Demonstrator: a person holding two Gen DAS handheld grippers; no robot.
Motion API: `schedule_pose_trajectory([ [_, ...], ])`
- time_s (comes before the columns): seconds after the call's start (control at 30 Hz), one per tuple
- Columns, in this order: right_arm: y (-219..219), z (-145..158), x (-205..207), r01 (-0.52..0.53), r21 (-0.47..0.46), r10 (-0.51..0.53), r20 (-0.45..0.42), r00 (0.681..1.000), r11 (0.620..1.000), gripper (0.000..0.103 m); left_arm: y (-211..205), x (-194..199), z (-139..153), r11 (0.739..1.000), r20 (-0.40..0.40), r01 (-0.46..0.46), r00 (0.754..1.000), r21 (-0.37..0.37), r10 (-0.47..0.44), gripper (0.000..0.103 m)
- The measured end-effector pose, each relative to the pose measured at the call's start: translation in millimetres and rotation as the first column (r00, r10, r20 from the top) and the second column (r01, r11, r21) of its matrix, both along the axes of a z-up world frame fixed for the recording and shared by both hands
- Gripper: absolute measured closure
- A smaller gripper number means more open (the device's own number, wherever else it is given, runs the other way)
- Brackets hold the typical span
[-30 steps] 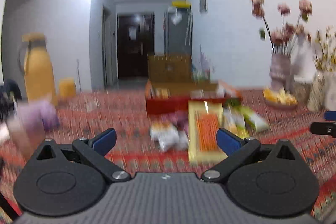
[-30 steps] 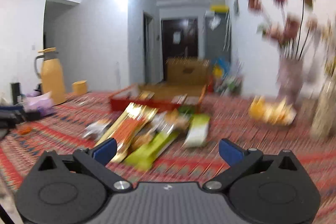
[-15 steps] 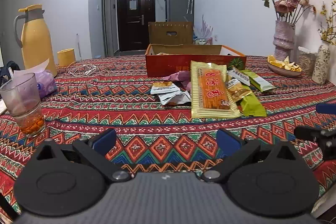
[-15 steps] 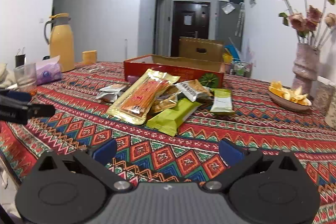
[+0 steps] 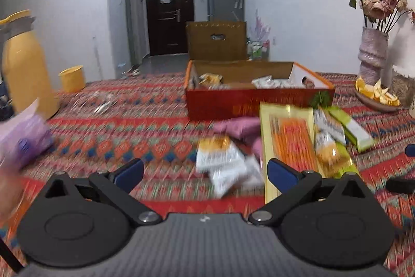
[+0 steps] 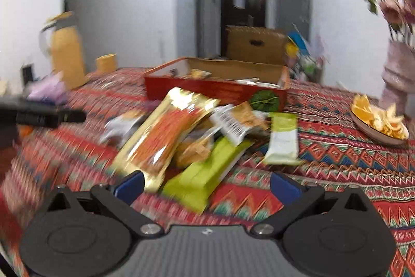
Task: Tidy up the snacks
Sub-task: 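Withdraw both tools from the box back toward the snack pile, then grasp a gold cracker packet with the right tool while the left tool grasps another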
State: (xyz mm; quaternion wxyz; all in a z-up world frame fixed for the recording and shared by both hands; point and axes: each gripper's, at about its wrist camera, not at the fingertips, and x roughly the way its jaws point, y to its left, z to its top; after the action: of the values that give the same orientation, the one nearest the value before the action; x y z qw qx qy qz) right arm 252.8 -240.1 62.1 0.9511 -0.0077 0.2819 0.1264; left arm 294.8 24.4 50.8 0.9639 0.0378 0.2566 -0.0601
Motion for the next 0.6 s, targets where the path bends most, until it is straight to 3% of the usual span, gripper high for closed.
schedule_pose_trajectory([
  [0.07,-12,9,26,0.020,0.113,-0.019,-0.008,1.000,0.993,0.004,-3,29,-4,0.999,-0.019,0.029,0.999,-0.017,-0.029,0.000],
  [0.2,-29,4,80,0.095,0.284,-0.082,-0.059,0.995,0.954,0.028,-8,87,-27,1.000,-0.098,-0.004,0.995,-0.025,0.002,0.000],
  [0.27,-31,-7,105,0.136,0.329,-0.110,-0.096,0.989,0.935,0.035,-12,103,-40,1.000,-0.084,-0.017,0.996,-0.007,0.017,0.000],
  [0.37,-27,-25,132,0.184,0.313,-0.152,-0.124,0.981,0.932,0.037,-12,116,-52,1.000,-0.100,0.006,0.995,-0.019,-0.008,0.002],
  [0.47,-28,-42,146,0.205,0.357,-0.160,-0.151,0.976,0.911,0.038,-7,120,-60,0.997,-0.123,0.024,0.992,-0.070,-0.033,0.017],
  [0.5,-30,-47,148,0.200,0.385,-0.155,-0.145,0.977,0.901,0.039,-7,120,-63,0.997,-0.127,0.019,0.991,-0.077,-0.029,0.031],
  [0.6,-35,-54,145,0.188,0.430,-0.149,-0.122,0.981,0.883,0.045,1,120,-63,0.991,-0.132,0.015,0.991,-0.133,-0.033,0.048],
])
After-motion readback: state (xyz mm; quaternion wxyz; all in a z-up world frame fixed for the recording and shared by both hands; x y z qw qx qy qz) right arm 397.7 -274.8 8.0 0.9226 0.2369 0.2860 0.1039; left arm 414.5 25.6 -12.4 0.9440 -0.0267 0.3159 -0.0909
